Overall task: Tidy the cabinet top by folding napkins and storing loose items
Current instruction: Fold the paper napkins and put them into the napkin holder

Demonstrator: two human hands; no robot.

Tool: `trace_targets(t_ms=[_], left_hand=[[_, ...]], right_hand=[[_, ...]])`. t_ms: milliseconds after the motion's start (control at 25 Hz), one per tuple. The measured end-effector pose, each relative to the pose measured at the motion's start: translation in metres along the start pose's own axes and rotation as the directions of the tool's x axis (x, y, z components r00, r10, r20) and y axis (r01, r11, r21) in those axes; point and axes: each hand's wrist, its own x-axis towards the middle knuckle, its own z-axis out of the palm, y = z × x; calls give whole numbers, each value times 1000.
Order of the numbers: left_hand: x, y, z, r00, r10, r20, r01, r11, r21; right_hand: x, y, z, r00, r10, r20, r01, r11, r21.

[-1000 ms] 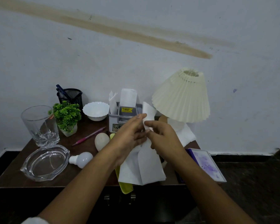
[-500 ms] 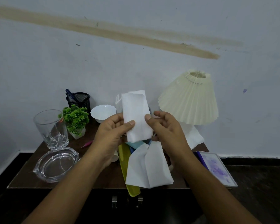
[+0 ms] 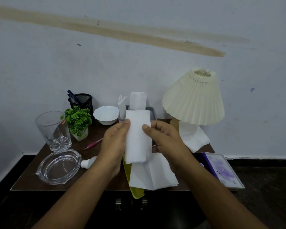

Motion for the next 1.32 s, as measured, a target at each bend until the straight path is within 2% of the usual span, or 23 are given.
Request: trace_targets(t_ms=[160, 240, 320, 400, 560, 680, 800, 880, 1040, 1200, 1320], left_hand=[[-7, -4, 7, 997, -2, -71, 2, 1000, -8], [-7, 1, 7, 996, -57, -72, 52, 996, -68], [-6, 3, 4, 999, -22, -46, 21, 999, -37], [-6, 0, 2, 998, 40, -39, -40, 999, 8], [-6, -1, 2, 988, 103, -116, -100, 995, 29], [-5, 4, 1, 988, 49, -145, -53, 998, -25], [-6, 4, 0, 1000, -20, -19, 21, 999, 34], [-6, -1, -1, 998, 51, 33, -54, 991, 120], [-6, -1, -5, 978, 190, 85, -206, 939, 275], [-9, 5, -7, 980, 40, 193, -83, 972, 218], [-5, 7, -14, 956, 78, 284, -172, 930, 325]], right_hand=[[-5, 2, 12, 991, 76, 109, -68, 995, -76], [-3, 1, 12, 991, 104, 88, -95, 990, -105], [-1, 3, 10, 991, 111, 69, -105, 990, -90], [0, 6, 11, 986, 113, 126, -106, 993, -56], [-4, 7, 16, 970, 107, 217, -82, 989, -120], [-4, 6, 15, 981, 84, 177, -66, 992, -104], [-4, 4, 12, 995, 51, 91, -52, 999, 16], [-5, 2, 12, 997, 68, 31, -70, 996, 57], [0, 4, 8, 998, -26, -54, 28, 999, 39], [4, 4, 2, 989, -63, -135, 85, 983, 165], [5, 1, -1, 985, -70, -156, 104, 969, 223]])
